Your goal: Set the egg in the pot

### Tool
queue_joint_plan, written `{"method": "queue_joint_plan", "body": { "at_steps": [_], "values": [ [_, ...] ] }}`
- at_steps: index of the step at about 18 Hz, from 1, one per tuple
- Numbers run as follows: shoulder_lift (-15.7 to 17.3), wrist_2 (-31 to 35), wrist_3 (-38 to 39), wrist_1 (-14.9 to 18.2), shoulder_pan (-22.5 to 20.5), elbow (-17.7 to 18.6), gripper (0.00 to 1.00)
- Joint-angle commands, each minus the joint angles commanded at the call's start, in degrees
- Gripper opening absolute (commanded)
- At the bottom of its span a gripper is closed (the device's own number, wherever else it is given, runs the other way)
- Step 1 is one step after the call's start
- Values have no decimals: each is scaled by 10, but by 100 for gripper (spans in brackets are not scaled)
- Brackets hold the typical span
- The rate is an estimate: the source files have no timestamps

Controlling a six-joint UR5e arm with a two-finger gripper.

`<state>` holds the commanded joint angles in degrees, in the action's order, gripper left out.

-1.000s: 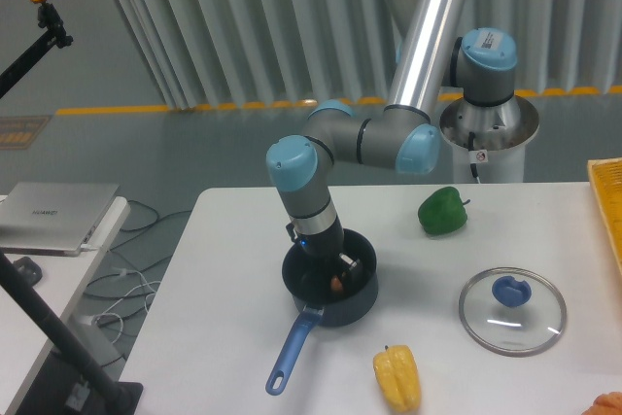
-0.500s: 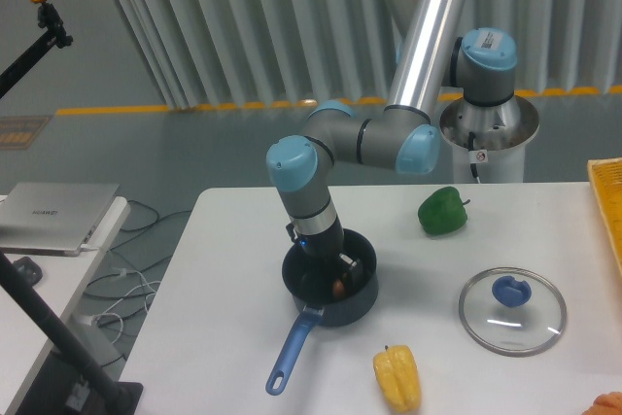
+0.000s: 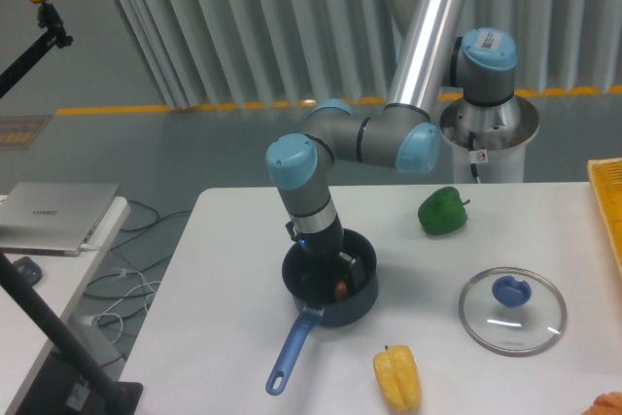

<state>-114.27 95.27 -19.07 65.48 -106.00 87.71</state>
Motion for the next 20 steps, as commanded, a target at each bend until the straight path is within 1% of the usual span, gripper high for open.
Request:
{"method": "queue_joint_plan", "body": {
  "at_steps": [3,8,10,12,15,16,17,18,20],
  "values": [
    [23,0,-5,2,3,0,99],
    [54,2,-11,7,-2,0,99],
    [63,4,-28,9,-9,1,99],
    [82,4,-53,32,-25,0,99],
    [100,4,-98,62,-61,1,99],
    [109,4,-121,69,-79,1,99],
    [122,2,-172,81,-115,1,99],
    [127,2,-228,82,-159,1,100],
    [132,2,-280,83,-193,1,100]
  ]
}}
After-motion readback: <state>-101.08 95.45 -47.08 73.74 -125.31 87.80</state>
